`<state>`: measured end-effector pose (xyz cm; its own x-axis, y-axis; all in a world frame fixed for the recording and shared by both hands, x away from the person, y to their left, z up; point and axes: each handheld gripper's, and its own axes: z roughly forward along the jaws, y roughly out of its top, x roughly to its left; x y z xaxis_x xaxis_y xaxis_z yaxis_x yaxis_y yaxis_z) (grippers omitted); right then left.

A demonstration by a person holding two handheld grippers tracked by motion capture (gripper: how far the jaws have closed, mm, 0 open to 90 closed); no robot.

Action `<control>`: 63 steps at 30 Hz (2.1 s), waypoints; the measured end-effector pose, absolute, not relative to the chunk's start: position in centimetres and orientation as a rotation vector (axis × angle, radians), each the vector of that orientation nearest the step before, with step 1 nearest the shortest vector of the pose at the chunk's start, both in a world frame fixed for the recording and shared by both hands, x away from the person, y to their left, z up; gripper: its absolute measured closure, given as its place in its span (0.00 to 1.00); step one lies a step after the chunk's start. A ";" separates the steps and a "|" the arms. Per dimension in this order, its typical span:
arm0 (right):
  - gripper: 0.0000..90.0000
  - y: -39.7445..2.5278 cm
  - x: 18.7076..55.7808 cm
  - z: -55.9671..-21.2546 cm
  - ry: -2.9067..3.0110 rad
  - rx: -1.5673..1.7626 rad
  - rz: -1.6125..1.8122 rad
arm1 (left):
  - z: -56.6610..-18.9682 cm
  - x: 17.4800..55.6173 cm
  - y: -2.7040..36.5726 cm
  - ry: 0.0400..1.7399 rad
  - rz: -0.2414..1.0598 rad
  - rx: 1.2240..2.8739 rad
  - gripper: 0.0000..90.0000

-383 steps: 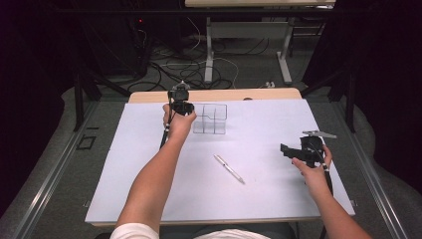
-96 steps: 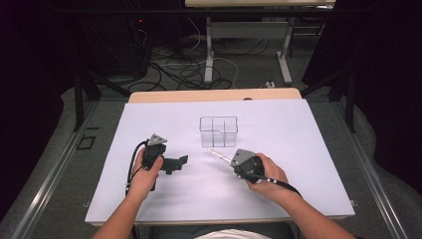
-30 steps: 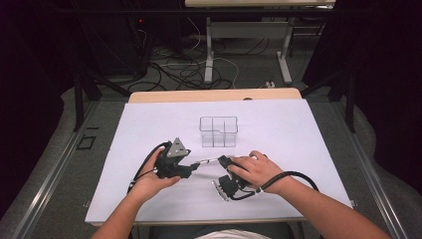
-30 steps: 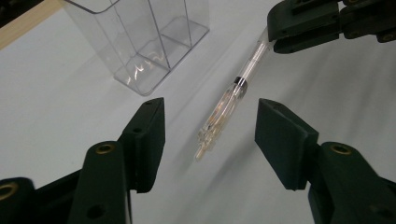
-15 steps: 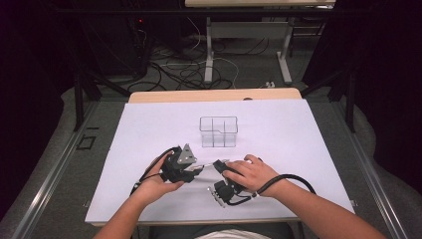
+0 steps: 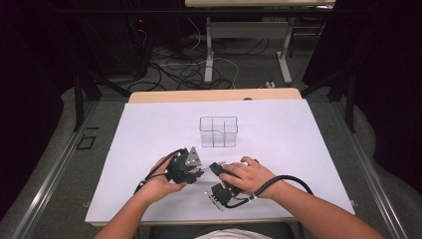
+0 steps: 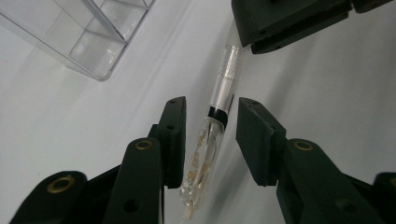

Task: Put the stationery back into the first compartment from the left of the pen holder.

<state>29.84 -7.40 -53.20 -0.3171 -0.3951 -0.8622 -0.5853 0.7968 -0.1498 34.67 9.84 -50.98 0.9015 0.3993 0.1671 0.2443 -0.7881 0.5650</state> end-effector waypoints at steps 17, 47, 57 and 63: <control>0.89 -6.7 29.8 -53.5 1.942 -0.747 0.243 | -51.6 34.7 9.6 0.404 0.409 2.582 0.82; 0.60 -9.9 30.8 -53.1 2.056 -0.501 0.366 | -51.0 36.0 11.9 0.600 0.391 2.460 0.87; 0.50 -14.1 32.8 -52.8 2.136 -0.170 0.473 | -50.7 36.6 12.9 0.719 0.372 2.302 0.87; 0.42 -15.8 33.6 -53.3 2.156 -0.036 0.490 | -50.2 36.8 13.1 0.747 0.354 2.220 0.87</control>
<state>33.56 -15.77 -53.33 -0.5976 0.1520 -0.7873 -0.2033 0.9211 0.3321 36.78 13.13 -50.24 0.7912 0.6112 0.0204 0.4027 -0.5458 0.7348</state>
